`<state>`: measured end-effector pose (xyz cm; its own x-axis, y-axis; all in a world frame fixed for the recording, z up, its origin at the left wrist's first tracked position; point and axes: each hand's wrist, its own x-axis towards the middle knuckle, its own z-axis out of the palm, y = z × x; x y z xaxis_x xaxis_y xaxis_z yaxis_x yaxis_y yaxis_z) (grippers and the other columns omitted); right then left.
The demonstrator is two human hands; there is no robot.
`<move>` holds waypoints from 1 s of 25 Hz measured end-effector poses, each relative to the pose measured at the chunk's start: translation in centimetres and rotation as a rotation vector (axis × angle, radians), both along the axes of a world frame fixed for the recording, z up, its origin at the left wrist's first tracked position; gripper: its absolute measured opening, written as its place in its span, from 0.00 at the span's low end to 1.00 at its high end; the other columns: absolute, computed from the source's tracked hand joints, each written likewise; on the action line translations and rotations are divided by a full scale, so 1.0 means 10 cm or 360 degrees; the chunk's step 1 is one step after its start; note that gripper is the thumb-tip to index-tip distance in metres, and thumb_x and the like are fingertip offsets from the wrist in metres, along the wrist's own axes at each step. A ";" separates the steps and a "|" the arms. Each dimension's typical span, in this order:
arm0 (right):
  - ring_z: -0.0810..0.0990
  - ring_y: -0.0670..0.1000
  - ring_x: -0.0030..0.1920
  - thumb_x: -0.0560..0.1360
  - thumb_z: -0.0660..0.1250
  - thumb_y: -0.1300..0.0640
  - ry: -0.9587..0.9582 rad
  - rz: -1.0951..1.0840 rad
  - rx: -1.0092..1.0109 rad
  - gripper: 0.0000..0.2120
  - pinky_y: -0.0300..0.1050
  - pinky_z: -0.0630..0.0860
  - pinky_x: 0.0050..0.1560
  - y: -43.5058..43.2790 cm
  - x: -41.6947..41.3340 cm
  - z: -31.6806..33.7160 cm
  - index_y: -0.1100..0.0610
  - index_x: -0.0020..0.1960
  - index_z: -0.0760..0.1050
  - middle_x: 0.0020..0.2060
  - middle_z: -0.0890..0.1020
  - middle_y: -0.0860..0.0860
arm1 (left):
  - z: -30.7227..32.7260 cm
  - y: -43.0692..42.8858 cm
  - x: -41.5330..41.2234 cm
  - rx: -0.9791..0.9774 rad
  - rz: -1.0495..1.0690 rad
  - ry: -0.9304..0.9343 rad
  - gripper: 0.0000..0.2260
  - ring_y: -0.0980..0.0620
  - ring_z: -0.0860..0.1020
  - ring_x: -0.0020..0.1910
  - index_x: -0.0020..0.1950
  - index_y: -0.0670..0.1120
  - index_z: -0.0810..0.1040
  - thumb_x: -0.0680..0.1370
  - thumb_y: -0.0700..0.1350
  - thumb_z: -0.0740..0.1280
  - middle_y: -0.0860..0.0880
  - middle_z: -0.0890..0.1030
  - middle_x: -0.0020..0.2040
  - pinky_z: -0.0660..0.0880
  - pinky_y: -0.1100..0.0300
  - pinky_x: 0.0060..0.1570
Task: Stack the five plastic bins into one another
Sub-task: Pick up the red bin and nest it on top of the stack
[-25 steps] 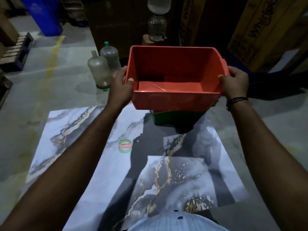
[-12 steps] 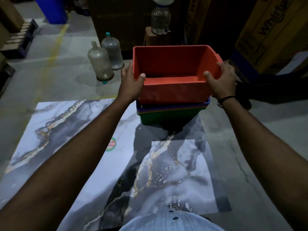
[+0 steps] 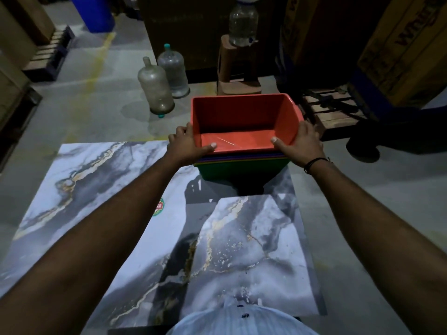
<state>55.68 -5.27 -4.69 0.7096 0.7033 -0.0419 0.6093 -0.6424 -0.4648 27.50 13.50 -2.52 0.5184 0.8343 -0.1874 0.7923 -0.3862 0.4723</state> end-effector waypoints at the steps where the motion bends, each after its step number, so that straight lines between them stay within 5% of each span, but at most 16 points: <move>1: 0.61 0.63 0.76 0.63 0.60 0.19 0.0006 -0.0006 -0.0004 0.56 0.67 0.61 0.72 -0.01 0.01 -0.02 0.53 0.78 0.52 0.78 0.60 0.57 | 0.01 0.00 0.01 0.0005 -0.0012 0.0048 0.48 0.32 0.62 0.73 0.79 0.49 0.56 0.69 0.71 0.70 0.38 0.63 0.74 0.64 0.40 0.71; 9: 0.58 0.63 0.77 0.65 0.63 0.21 0.0033 0.0047 0.0004 0.59 0.65 0.58 0.73 -0.07 -0.02 -0.04 0.56 0.81 0.46 0.79 0.58 0.60 | -0.05 0.09 0.12 -0.0049 -0.0006 0.0295 0.59 0.31 0.60 0.76 0.81 0.44 0.50 0.64 0.76 0.70 0.35 0.61 0.76 0.62 0.39 0.74; 12: 0.58 0.63 0.77 0.64 0.62 0.20 0.0070 0.0016 0.0038 0.60 0.65 0.59 0.73 -0.08 -0.03 -0.11 0.55 0.81 0.45 0.79 0.57 0.59 | -0.06 0.12 0.13 -0.0207 -0.0066 0.0245 0.62 0.32 0.67 0.73 0.82 0.43 0.43 0.64 0.75 0.72 0.33 0.65 0.76 0.68 0.40 0.71; 19: 0.60 0.64 0.76 0.63 0.64 0.21 0.0148 -0.0006 0.0094 0.60 0.66 0.62 0.73 -0.06 -0.02 -0.17 0.51 0.81 0.44 0.79 0.57 0.58 | 0.06 0.09 0.23 -0.0319 -0.0137 0.0316 0.58 0.34 0.69 0.73 0.80 0.38 0.30 0.74 0.63 0.71 0.32 0.66 0.76 0.69 0.47 0.68; 25: 0.61 0.64 0.76 0.64 0.65 0.22 0.0160 -0.0021 0.0092 0.60 0.65 0.62 0.73 -0.05 -0.04 -0.17 0.52 0.81 0.43 0.79 0.58 0.58 | 0.16 0.09 0.29 -0.0355 -0.0121 0.0436 0.61 0.33 0.76 0.65 0.80 0.38 0.30 0.73 0.65 0.72 0.31 0.68 0.75 0.79 0.46 0.49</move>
<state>55.31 -5.79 -6.38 0.7131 0.6972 -0.0729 0.5494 -0.6205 -0.5595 30.41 14.38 -0.94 0.4828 0.7183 -0.5010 0.8741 -0.3602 0.3259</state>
